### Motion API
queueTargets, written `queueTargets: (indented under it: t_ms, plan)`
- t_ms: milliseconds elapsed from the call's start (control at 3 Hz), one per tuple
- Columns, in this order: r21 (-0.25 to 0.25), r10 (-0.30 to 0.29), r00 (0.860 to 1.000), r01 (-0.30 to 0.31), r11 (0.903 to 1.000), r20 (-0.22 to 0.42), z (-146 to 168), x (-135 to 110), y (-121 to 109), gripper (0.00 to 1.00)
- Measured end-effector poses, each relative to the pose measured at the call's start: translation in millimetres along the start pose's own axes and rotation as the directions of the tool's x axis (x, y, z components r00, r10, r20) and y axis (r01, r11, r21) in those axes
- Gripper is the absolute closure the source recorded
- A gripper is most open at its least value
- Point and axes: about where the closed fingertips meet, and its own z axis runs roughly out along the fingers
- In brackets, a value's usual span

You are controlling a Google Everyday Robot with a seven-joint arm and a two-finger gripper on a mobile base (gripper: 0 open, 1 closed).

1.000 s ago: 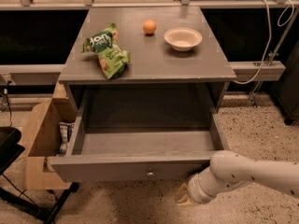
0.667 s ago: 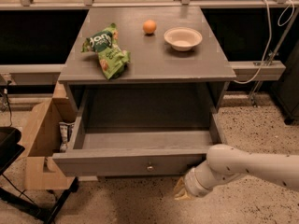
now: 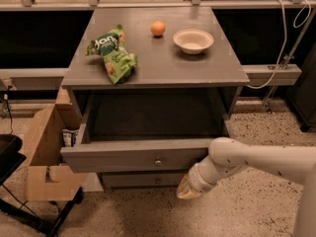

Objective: Close top drawer

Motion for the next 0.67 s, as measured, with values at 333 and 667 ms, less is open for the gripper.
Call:
queueTargets:
  t_ms: [333, 667]
  plan:
    - [-0.010, -0.005, 1.000, 0.005, 0.9999, -0.001, 6, -4, -30, 1.00]
    - [0.002, 0.000, 1.000, 0.001, 1.0000, -0.008, 6, -9, -62, 1.00]
